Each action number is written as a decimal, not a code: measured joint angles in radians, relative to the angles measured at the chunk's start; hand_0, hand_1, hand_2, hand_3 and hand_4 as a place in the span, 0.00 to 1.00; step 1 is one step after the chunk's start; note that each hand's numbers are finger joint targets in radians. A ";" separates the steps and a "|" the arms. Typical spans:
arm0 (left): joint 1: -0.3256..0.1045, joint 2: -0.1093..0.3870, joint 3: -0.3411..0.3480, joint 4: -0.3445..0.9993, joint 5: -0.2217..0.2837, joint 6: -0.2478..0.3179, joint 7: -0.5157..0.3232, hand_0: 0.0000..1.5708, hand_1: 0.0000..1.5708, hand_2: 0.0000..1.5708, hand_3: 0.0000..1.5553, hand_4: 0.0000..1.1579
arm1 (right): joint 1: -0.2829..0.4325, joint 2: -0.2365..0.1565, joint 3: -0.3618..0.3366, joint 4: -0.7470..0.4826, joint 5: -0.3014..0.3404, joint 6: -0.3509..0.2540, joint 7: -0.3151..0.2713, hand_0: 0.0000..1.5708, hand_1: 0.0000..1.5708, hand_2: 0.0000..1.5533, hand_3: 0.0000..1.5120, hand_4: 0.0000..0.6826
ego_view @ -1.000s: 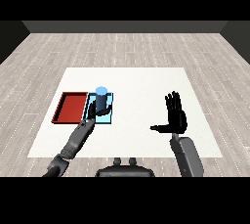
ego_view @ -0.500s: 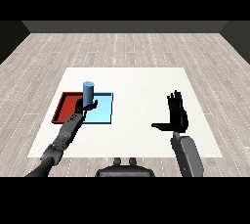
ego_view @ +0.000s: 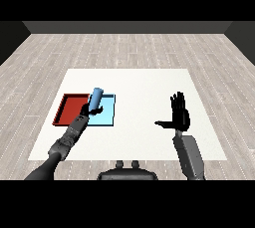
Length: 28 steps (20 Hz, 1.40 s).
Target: Pick the blue can and put it in the blue box
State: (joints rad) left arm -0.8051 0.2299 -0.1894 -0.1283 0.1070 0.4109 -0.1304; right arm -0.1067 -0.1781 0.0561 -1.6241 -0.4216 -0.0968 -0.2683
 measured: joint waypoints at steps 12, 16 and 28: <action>-0.039 -0.026 -0.011 0.081 -0.044 -0.074 0.066 0.00 0.00 0.00 0.00 0.00 | -0.020 -0.006 -0.039 0.061 -0.026 0.055 -0.023 0.00 0.00 0.00 0.00 0.00; -0.028 -0.048 -0.012 0.079 -0.056 -0.012 0.059 0.00 0.00 0.00 0.00 0.00 | -0.008 0.006 -0.041 0.058 -0.035 0.073 -0.039 0.00 0.00 0.00 0.00 0.00; 0.069 -0.037 0.141 -0.199 0.076 0.157 -0.359 0.00 0.00 0.00 0.00 0.00 | 0.016 0.024 -0.037 0.023 -0.044 0.084 -0.040 0.00 0.00 0.00 0.00 0.00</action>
State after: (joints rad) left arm -0.7363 0.1929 -0.0487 -0.3271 0.1828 0.5683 -0.4899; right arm -0.0909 -0.1544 0.0194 -1.6007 -0.4658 -0.0127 -0.3081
